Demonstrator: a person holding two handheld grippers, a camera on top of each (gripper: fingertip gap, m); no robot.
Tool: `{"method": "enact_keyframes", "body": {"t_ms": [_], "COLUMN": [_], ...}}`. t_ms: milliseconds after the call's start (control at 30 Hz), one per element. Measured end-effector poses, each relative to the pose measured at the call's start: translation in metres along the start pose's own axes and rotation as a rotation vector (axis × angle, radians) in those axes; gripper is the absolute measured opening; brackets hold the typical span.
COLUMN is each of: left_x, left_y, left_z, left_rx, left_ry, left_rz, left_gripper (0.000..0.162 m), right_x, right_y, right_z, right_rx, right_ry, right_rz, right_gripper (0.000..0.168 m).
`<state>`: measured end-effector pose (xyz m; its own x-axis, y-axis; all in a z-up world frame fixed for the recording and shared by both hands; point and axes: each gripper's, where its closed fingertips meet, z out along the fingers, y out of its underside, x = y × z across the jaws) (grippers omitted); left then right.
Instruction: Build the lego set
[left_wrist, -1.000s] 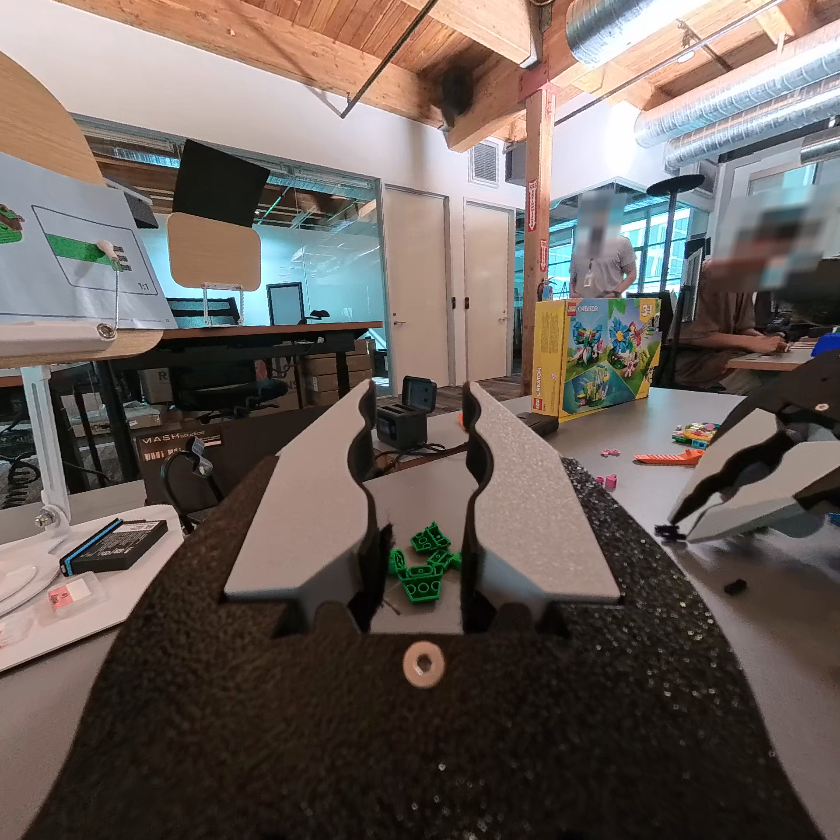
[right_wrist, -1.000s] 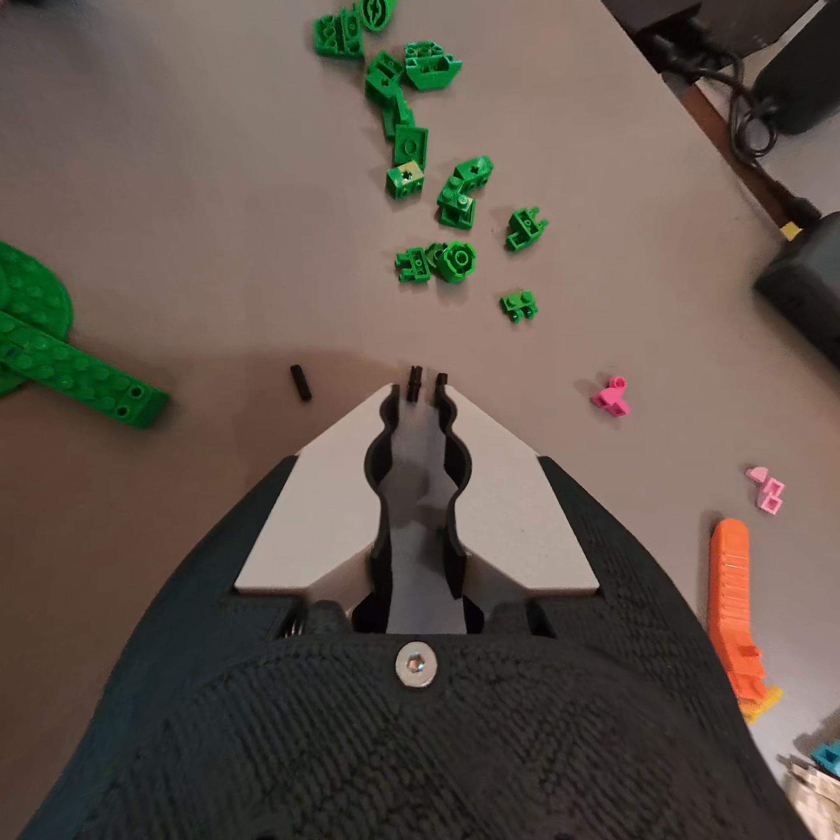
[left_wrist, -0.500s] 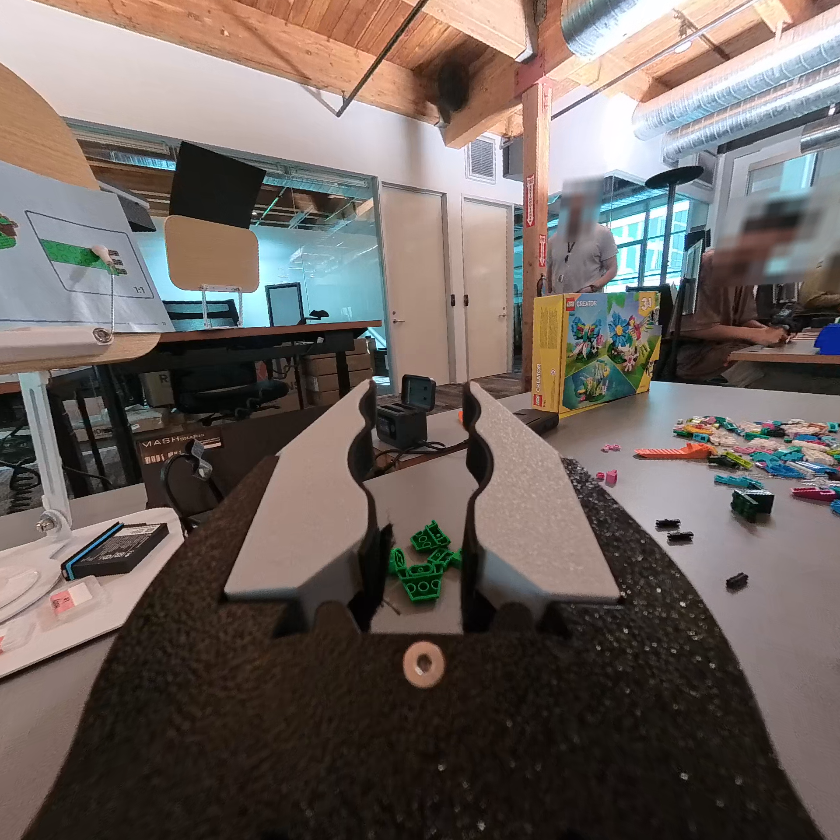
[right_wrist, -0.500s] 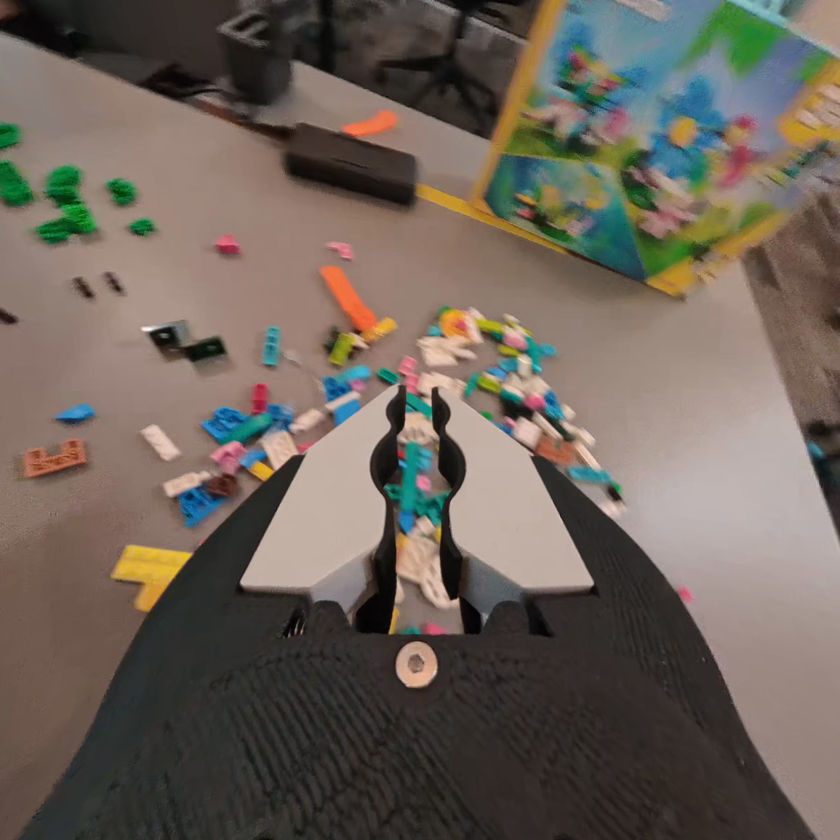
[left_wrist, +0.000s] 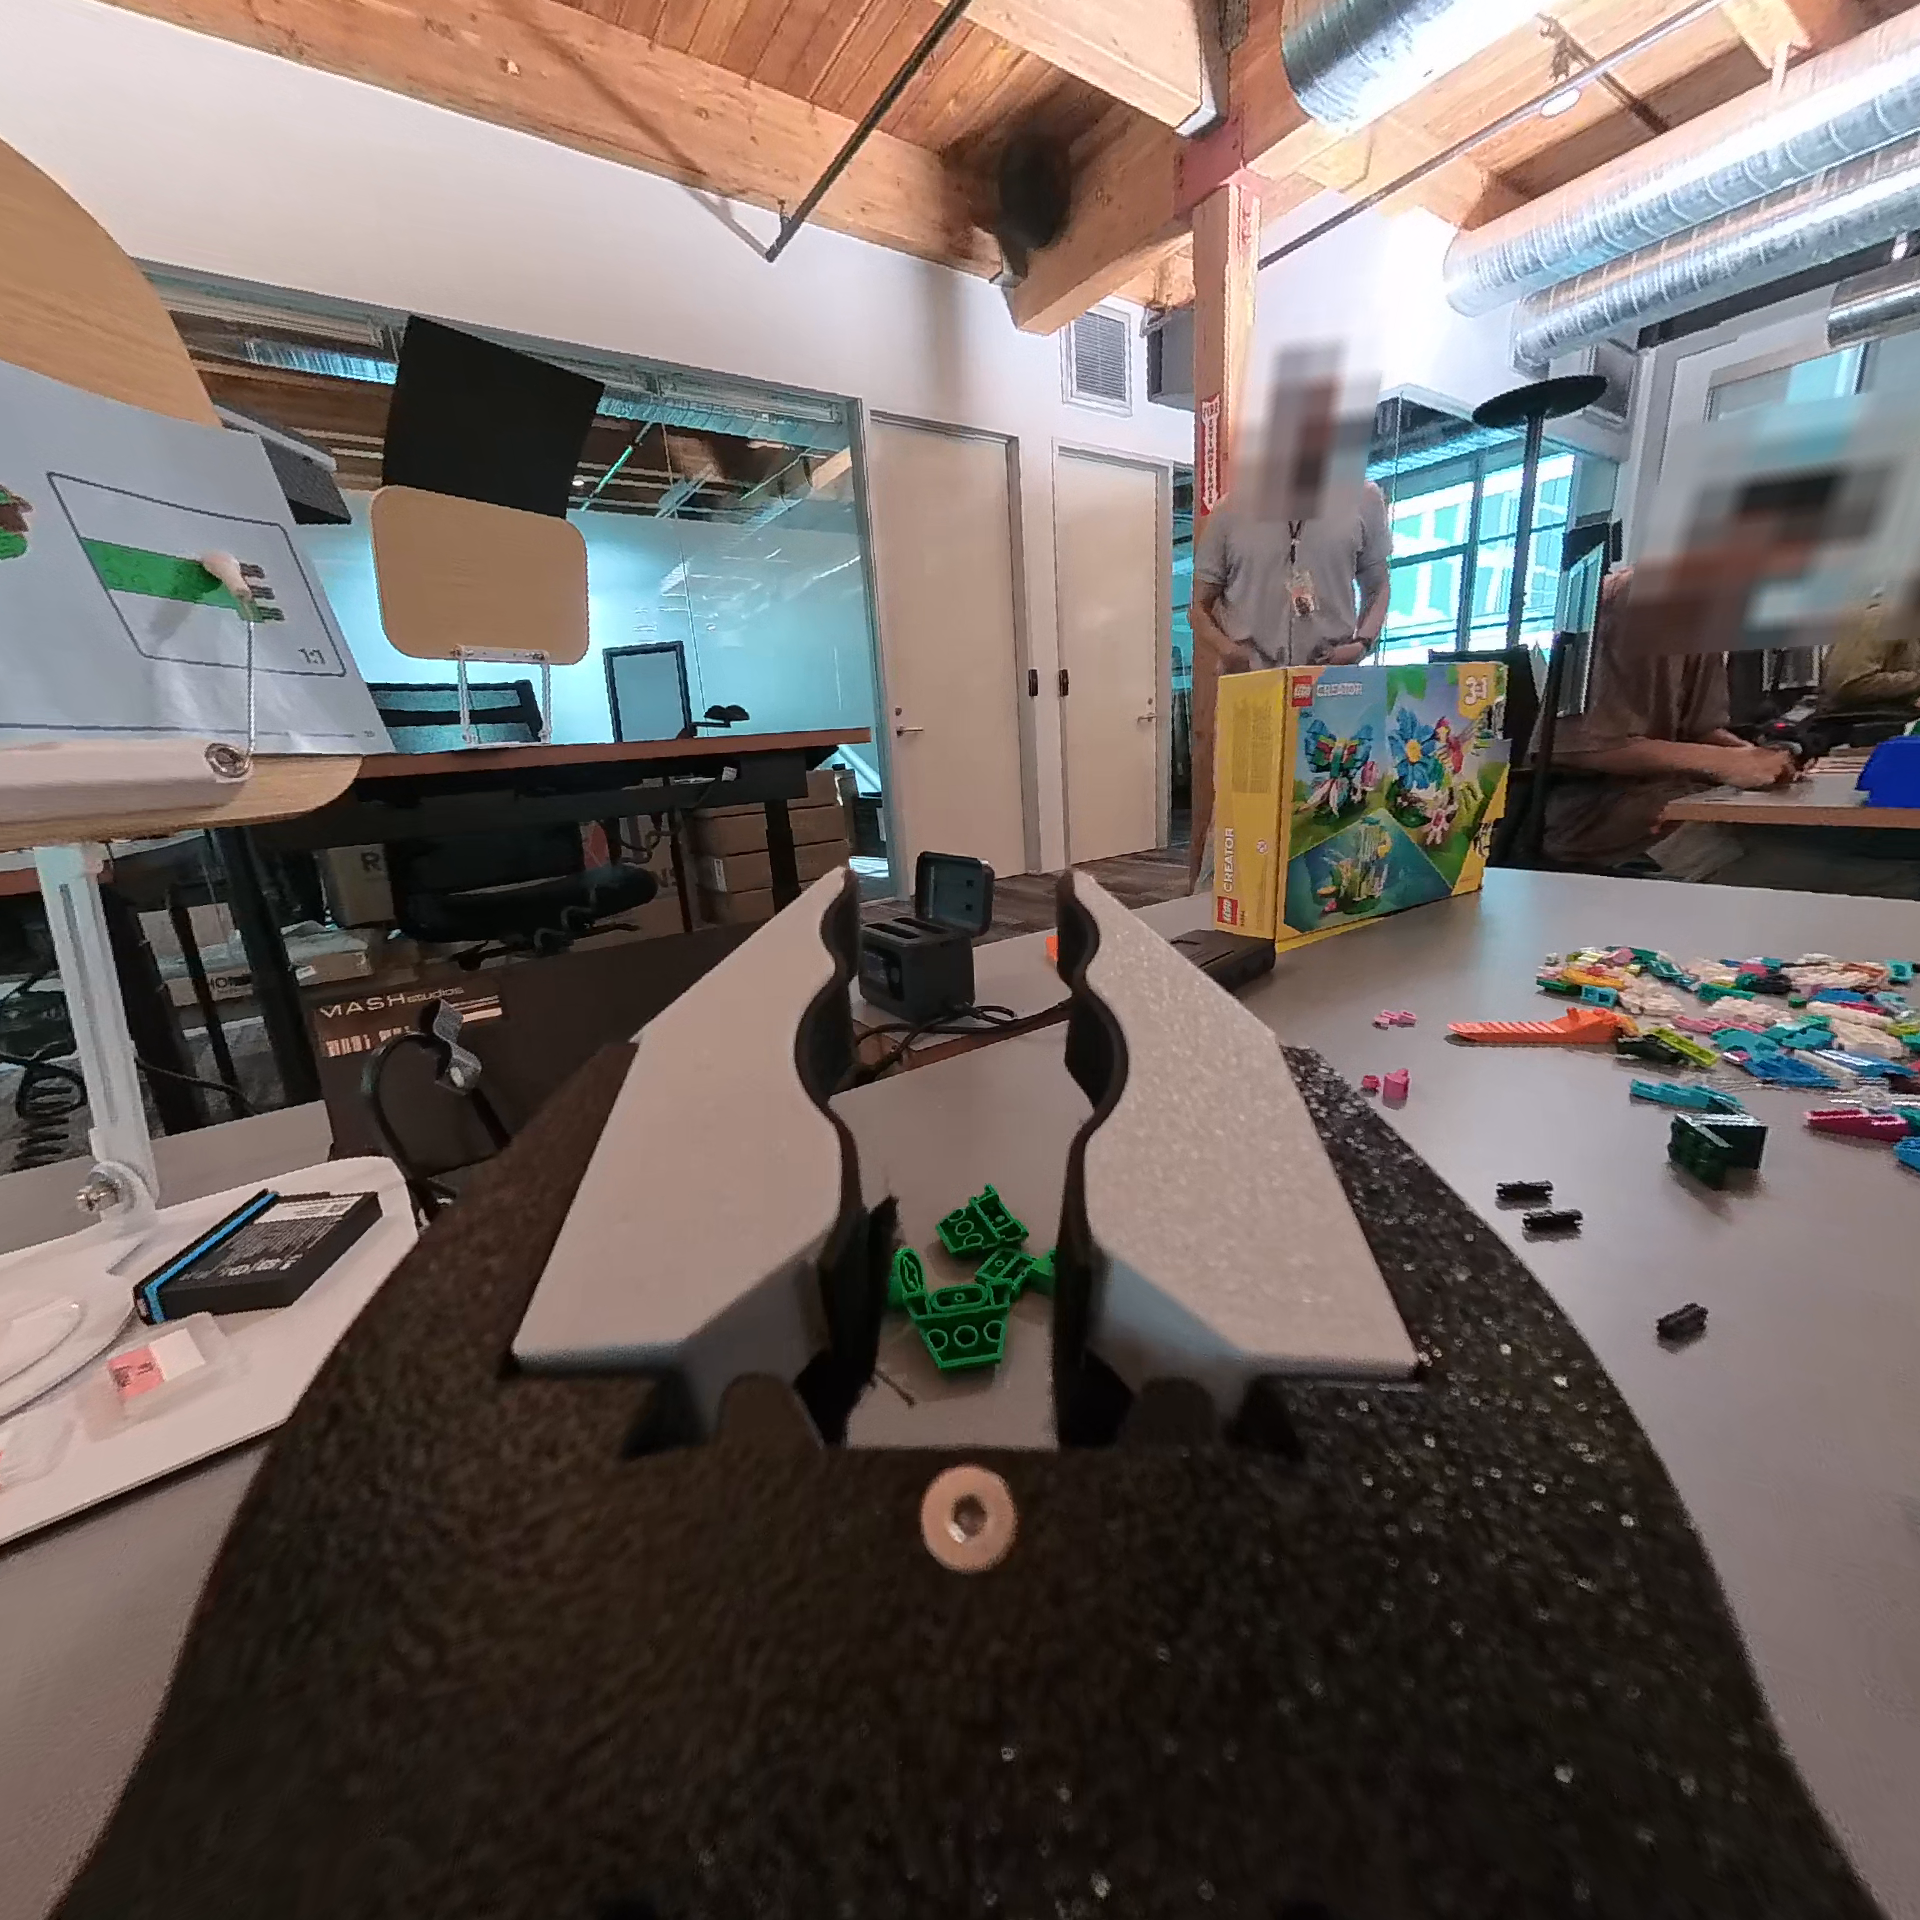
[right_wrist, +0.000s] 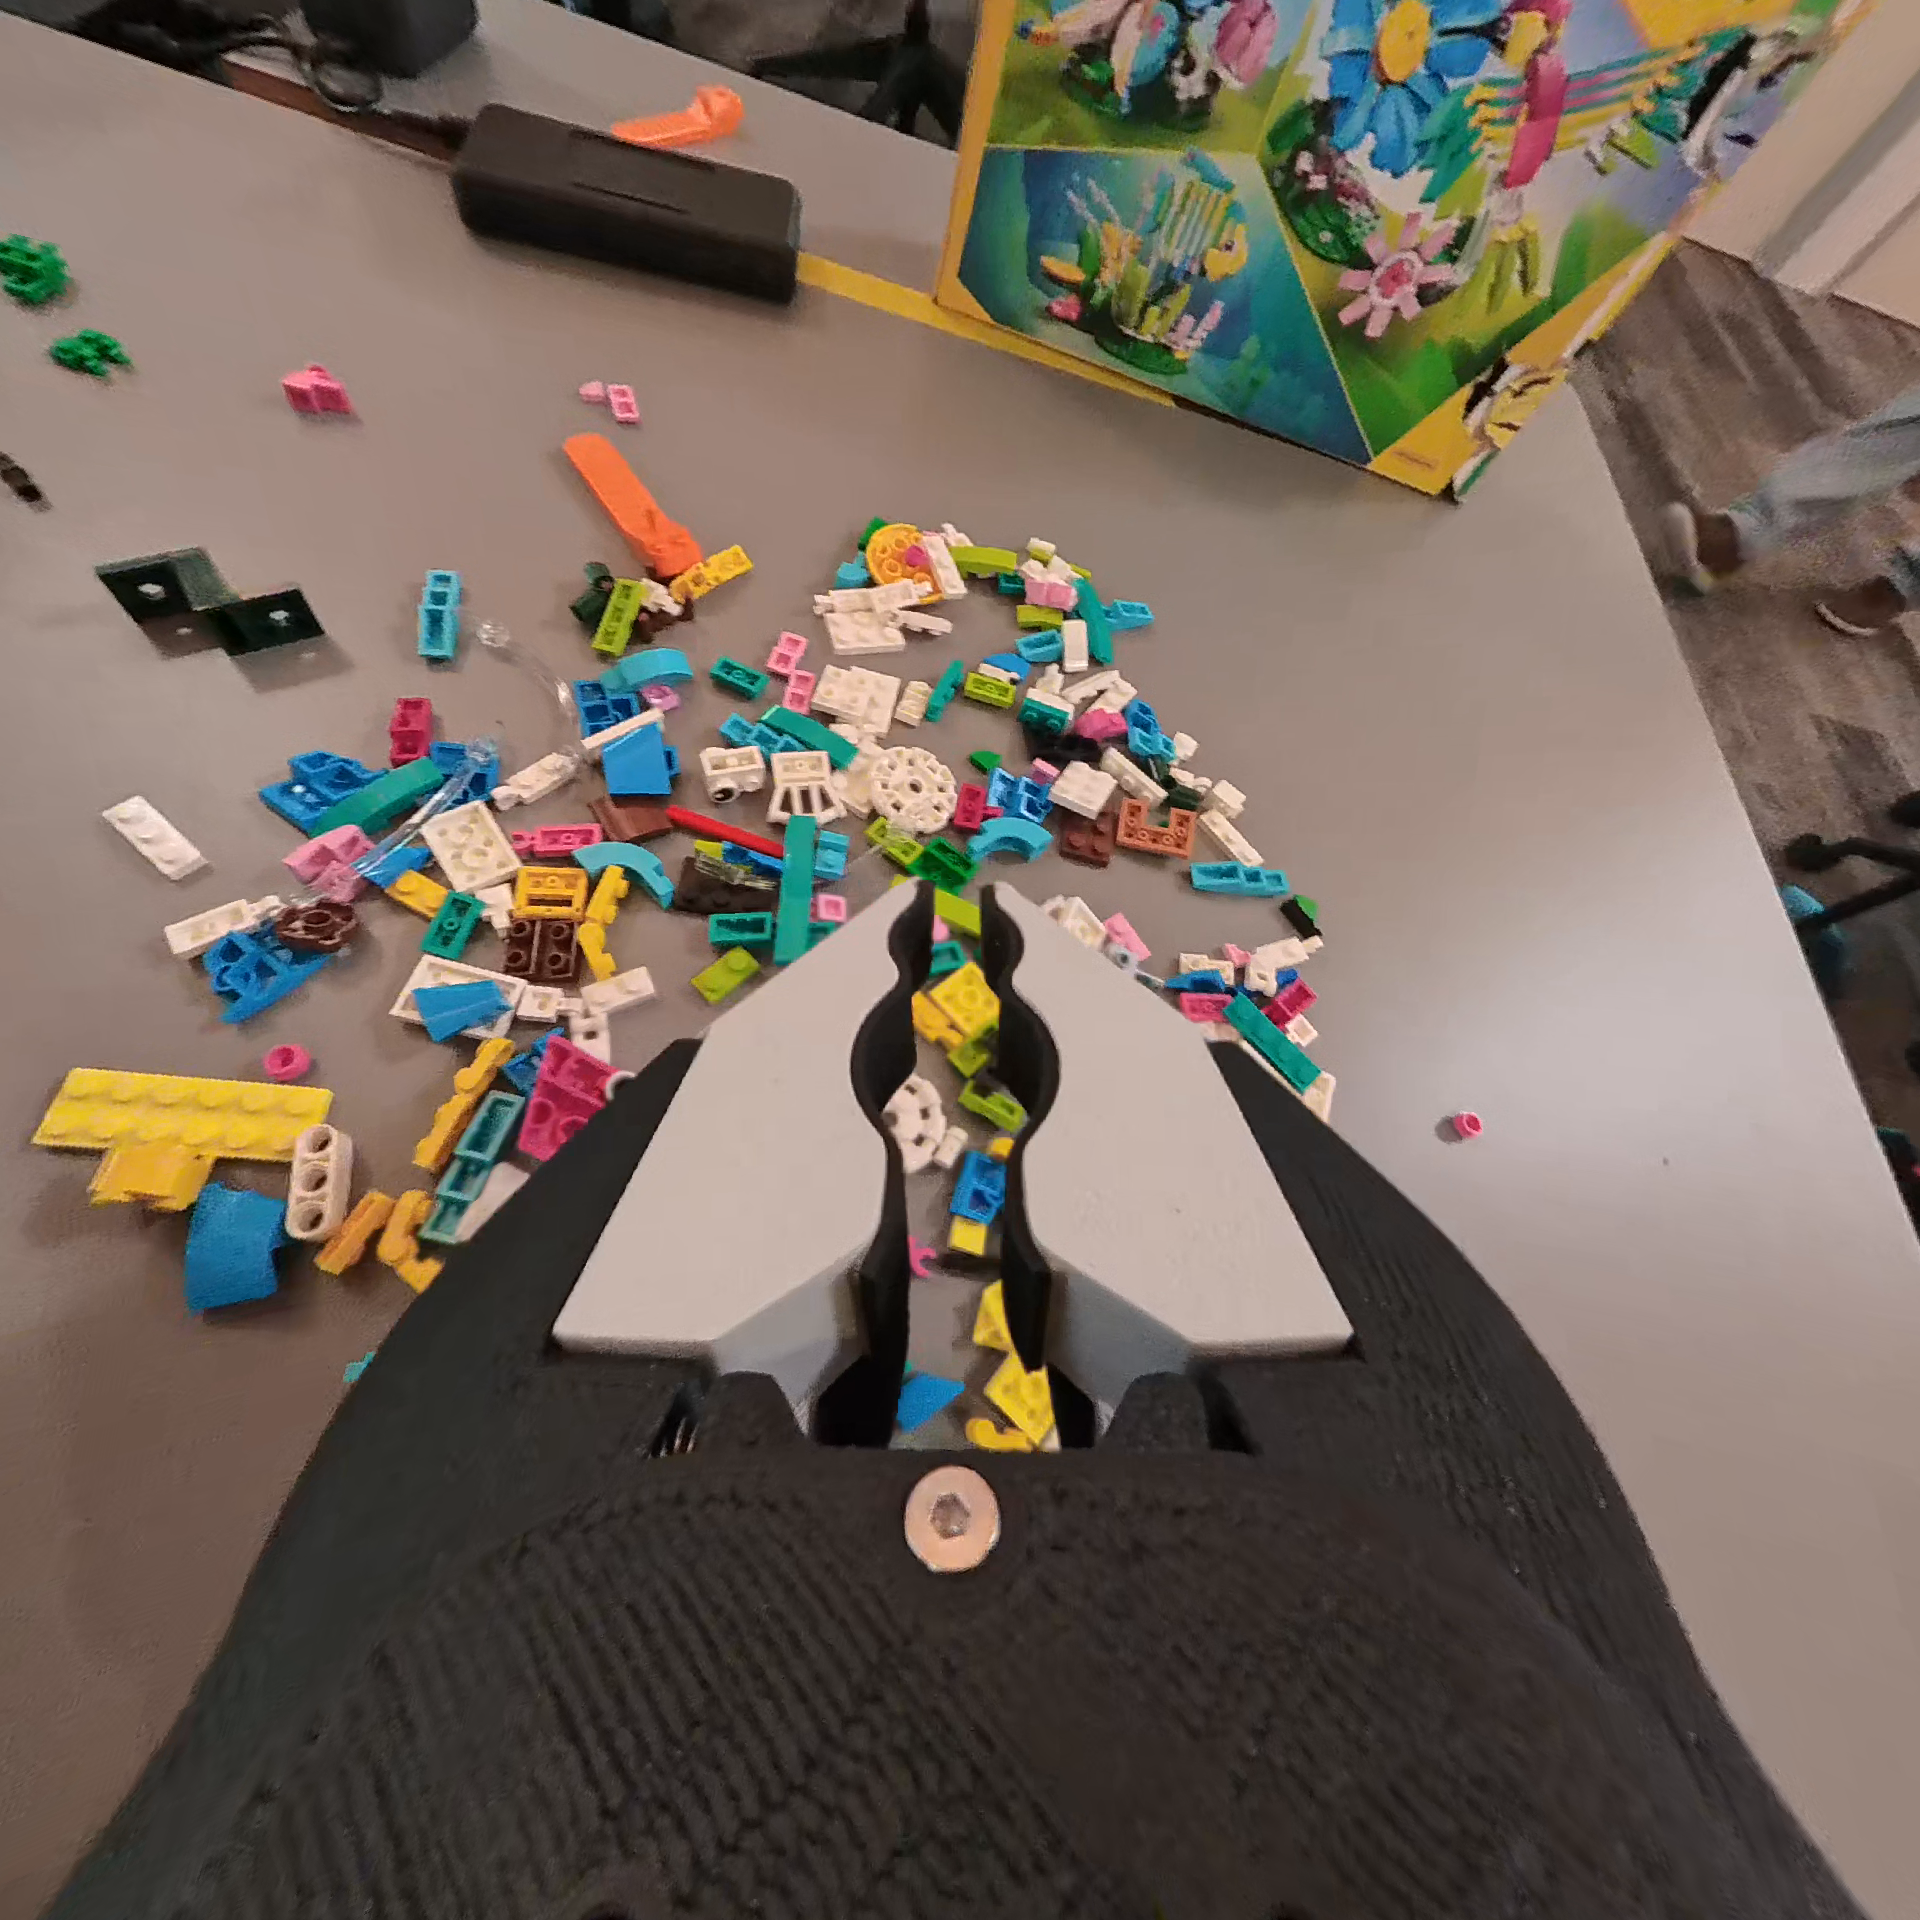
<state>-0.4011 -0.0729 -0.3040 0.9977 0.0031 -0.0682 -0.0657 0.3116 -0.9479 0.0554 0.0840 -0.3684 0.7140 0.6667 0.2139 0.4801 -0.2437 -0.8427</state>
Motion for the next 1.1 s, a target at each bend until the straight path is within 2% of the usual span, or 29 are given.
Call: {"method": "enact_keyframes", "body": {"t_ms": [400, 600, 733, 833, 967, 1100], "left_x": [-0.001, 0.000, 0.000, 0.001, 0.002, 0.004], "left_y": [-0.001, -0.002, -0.002, -0.003, -0.003, -0.004], "left_z": [-0.001, -0.002, -0.003, -0.004, -0.004, -0.006], "left_rx": [0.010, 0.013, 0.014, 0.015, 0.014, 0.017], "left_ry": [0.005, 0.012, 0.016, 0.022, 0.022, 0.022], "left_rz": [-0.018, -0.021, -0.021, -0.024, -0.023, -0.014], "left_gripper": [0.035, 0.035, 0.035, 0.035, 0.035, 0.034], "right_x": [0.068, 0.077, 0.090, 0.095, 0.095, 0.084], "right_y": [0.026, 0.036, 0.054, 0.064, 0.055, 0.050], "right_z": [-0.026, -0.022, -0.025, -0.029, -0.042, -0.049], "right_rx": [-0.012, 0.034, -0.005, -0.036, -0.045, -0.066], "right_ry": [0.246, 0.241, 0.300, 0.286, 0.252, 0.180], "right_rz": [0.173, 0.265, 0.271, 0.302, 0.218, 0.188], "right_gripper": [0.011, 0.023, 0.024, 0.024, 0.027, 0.020]}}
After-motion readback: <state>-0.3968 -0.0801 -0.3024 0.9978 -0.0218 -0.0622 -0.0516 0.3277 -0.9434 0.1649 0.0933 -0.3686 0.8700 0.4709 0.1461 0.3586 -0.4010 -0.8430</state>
